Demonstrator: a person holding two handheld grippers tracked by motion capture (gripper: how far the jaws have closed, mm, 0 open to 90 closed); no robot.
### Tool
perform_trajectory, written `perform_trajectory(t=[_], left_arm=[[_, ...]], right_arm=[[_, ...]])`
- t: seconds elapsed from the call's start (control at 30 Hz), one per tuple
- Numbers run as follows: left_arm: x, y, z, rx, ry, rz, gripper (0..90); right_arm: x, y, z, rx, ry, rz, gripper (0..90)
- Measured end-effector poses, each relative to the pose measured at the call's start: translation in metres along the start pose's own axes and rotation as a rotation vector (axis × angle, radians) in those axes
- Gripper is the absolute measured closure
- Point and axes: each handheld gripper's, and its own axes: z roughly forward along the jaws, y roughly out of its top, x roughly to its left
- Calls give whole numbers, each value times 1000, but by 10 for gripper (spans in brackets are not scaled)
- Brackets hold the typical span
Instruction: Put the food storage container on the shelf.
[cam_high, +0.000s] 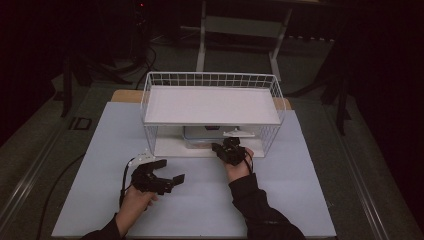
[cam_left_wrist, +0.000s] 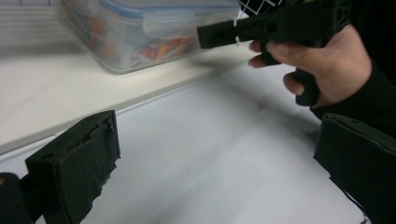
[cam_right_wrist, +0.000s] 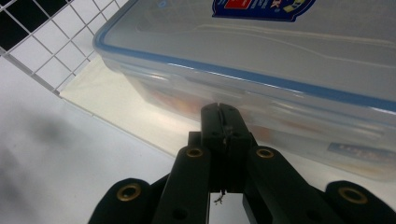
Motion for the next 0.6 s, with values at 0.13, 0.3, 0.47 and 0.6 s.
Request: perform_trajectory(t=[0.13, 0.3, 0.47, 0.6], left_arm=[[1, -1, 0, 0, 1, -2, 0], [-1, -1, 0, 6, 4, 6, 0], [-3, 0, 0, 5, 3, 17, 0], [-5, -1, -2, 2, 1, 19, 0]], right_arm=[[5, 0, 6, 5, 6, -16, 899], [11, 0, 4, -7, 10, -39, 862], [16, -2, -7, -33, 14, -58, 717], [17, -8, -17, -53, 14, -72, 496]])
